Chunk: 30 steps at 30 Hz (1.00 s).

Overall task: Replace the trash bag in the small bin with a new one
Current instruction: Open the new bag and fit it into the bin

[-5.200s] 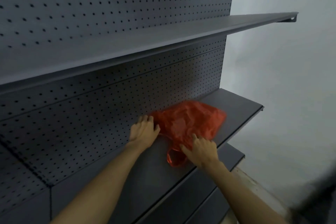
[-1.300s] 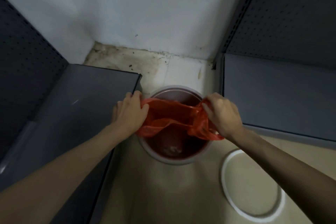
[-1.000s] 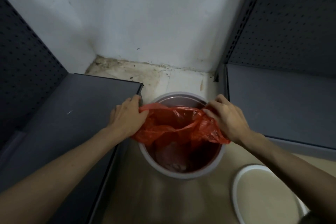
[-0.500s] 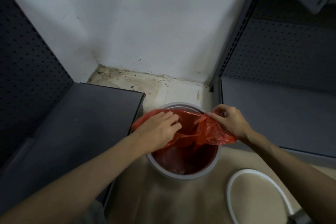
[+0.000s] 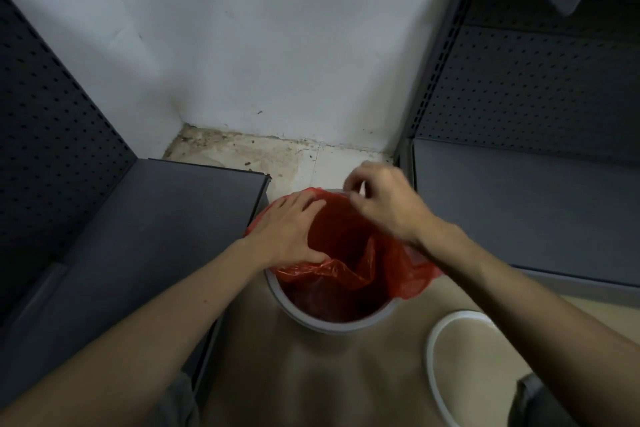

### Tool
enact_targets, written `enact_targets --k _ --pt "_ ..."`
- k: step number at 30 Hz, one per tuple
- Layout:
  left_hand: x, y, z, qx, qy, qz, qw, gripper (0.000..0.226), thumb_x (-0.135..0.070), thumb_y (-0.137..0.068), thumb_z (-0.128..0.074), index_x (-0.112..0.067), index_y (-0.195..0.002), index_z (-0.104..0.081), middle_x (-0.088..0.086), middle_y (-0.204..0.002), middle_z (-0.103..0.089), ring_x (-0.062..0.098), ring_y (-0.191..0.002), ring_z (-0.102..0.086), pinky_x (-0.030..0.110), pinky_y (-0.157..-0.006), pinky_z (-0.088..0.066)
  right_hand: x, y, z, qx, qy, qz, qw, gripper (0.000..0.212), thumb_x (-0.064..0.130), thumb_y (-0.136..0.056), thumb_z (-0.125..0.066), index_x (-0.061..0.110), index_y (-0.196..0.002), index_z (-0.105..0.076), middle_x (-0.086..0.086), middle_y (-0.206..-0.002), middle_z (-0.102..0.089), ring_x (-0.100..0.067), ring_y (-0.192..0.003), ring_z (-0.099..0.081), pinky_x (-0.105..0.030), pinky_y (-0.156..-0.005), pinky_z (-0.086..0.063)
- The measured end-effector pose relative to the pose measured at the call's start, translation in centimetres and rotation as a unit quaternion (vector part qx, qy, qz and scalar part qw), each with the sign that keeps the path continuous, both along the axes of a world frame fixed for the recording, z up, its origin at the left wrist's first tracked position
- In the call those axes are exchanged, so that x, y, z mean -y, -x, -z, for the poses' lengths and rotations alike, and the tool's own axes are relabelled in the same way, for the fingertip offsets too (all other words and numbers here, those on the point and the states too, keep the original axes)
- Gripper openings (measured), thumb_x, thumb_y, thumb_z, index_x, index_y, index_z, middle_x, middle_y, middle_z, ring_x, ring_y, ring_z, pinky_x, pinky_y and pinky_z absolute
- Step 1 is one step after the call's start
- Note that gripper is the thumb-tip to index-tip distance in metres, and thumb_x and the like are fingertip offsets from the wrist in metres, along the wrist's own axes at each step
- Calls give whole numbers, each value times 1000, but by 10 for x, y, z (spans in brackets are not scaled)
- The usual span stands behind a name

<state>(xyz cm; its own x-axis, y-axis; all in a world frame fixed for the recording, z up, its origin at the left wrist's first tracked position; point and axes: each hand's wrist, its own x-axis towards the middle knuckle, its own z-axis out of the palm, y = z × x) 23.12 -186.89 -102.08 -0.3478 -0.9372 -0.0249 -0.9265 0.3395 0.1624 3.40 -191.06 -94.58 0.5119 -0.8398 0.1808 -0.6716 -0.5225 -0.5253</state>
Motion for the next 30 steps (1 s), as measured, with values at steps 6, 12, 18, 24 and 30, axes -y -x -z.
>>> enact_targets --k 6,12,18,24,30 --pt "3 -8 -7 -39 -13 -17 999 100 -73 -70 -62 -20 -148 -32 -4 -153 -32 17 -137 -32 37 -112 -34 -18 6 26 -196 -26 25 980 18 17 -87 -55 6 -102 -59 -15 -107 -61 -35 -97 -60 -37 -77 -46" --pt "5 -20 -2 -93 -26 -45 994 95 -67 -71 -67 -22 -147 -33 -5 -144 -38 14 -130 -38 38 -105 -42 -12 33 50 -180 -31 74 980 37 15 -82 -62 5 -115 -47 -13 -114 -45 -30 -102 -50 -38 -82 -47" --pt "15 -21 8 -97 -73 -54 991 105 -67 -66 -70 -23 -150 -25 -3 -149 -33 16 -134 -34 40 -110 -38 4 37 64 -179 -126 92 971 65 25 -75 -71 9 -132 -42 -11 -130 -44 -26 -118 -40 -36 -101 -40" --pt "26 -19 16 -116 -140 -94 979 111 -67 -63 -74 -22 -151 -22 1 -149 -31 21 -136 -32 44 -110 -37 20 32 65 -132 -230 115 957 71 28 -65 -70 16 -130 -44 -6 -121 -52 -26 -110 -51 -45 -97 -48" --pt "26 -29 22 -206 -233 -159 937 100 -71 -52 -80 -32 -135 -39 -3 -124 -52 18 -112 -55 43 -98 -51 19 38 66 -109 -312 132 935 63 30 -60 -63 23 -120 -46 -3 -99 -64 -21 -86 -64 -46 -81 -57"
